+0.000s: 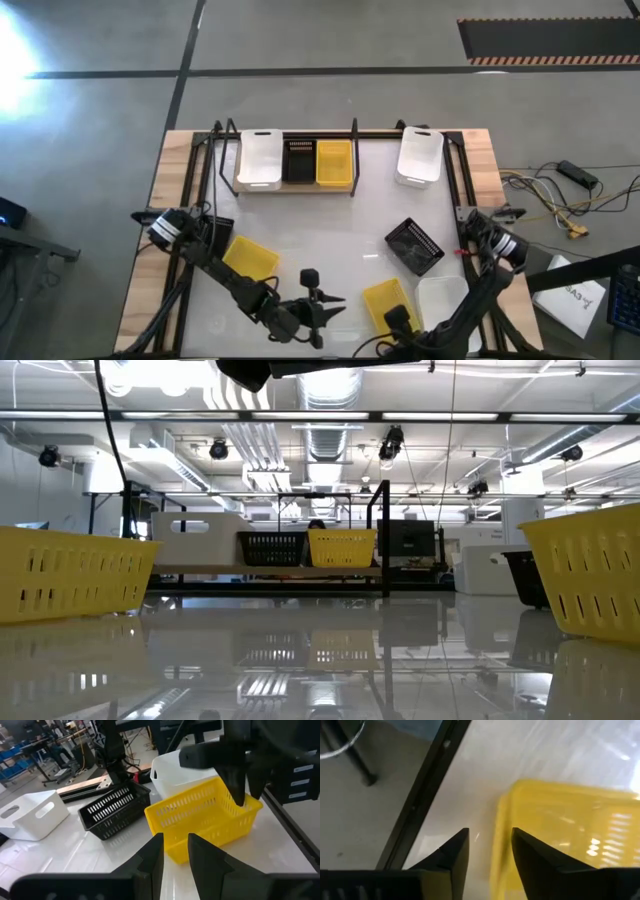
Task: Stack baskets on shelf by color
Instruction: Stack the right yellow bin on top of the yellow bin
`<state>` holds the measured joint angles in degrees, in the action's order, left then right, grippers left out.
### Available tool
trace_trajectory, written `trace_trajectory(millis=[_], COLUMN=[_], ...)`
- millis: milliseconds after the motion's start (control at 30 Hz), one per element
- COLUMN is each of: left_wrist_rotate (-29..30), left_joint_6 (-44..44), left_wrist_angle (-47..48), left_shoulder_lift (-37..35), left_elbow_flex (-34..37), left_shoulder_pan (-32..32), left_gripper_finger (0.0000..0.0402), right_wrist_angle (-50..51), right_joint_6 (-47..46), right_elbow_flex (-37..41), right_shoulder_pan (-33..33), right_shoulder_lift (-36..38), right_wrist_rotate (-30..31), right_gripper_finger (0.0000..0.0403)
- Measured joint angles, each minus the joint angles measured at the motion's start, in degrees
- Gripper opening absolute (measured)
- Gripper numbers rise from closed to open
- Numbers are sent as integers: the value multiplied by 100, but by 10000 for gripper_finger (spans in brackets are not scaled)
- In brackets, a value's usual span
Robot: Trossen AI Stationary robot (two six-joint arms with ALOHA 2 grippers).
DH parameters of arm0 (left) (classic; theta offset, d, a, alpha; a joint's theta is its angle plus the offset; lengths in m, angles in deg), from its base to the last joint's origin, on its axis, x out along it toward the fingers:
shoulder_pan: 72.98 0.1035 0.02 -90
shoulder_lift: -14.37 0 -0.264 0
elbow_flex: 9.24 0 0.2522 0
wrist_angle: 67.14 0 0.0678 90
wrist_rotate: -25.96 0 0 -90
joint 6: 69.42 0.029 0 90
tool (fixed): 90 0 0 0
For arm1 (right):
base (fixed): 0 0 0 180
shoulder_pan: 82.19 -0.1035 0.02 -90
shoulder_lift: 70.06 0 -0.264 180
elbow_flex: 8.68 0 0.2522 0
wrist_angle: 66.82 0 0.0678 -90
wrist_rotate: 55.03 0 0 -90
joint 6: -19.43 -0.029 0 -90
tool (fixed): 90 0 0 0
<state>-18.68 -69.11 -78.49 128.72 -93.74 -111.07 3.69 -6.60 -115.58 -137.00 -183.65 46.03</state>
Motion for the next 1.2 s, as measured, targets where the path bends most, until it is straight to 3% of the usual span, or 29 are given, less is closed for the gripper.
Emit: trace_trajectory(millis=[133, 267, 433, 567, 700, 867, 1000, 1100, 1200], left_wrist_rotate=[48, 684, 1469, 1950, 2127, 2127, 2130, 2110, 2099], left_joint_6=[-2, 3, 26, 40, -4, -159, -339, -711, -995], left_wrist_angle=[8, 21, 151, 307, 380, 382, 352, 342, 349], left_shoulder_lift=[-29, -256, -530, -579, -579, -579, -556, -549, -546], left_elbow_flex=[6, -2, 4, 7, 28, 99, 185, 293, 405], left_shoulder_pan=[-40, -257, -627, -878, -983, -999, -997, -997, -997], left_gripper_finger=[72, 72, 72, 72, 72, 72, 72, 72, 72], right_wrist_angle=[23, 2, -240, -1520, -2287, -2554, -2576, -2573, -2586], right_joint_6=[64, 473, 1038, 2017, 3121, 3926, 4409, 4662, 4775], right_elbow_flex=[111, 231, 600, 1072, 1300, 1239, 1054, 953, 874], right_shoulder_pan=[6, 9, 281, 851, 1661, 2989, 4141, 5051, 5944], right_shoulder_lift=[-92, 6, 447, 971, 1416, 1871, 2123, 2236, 2219], right_wrist_rotate=[-55, 333, 1000, 1049, 1045, 1459, 1456, 1261, 486], right_gripper_finger=[85, 24, 9, 9, 9, 8, 8, 8, 8])
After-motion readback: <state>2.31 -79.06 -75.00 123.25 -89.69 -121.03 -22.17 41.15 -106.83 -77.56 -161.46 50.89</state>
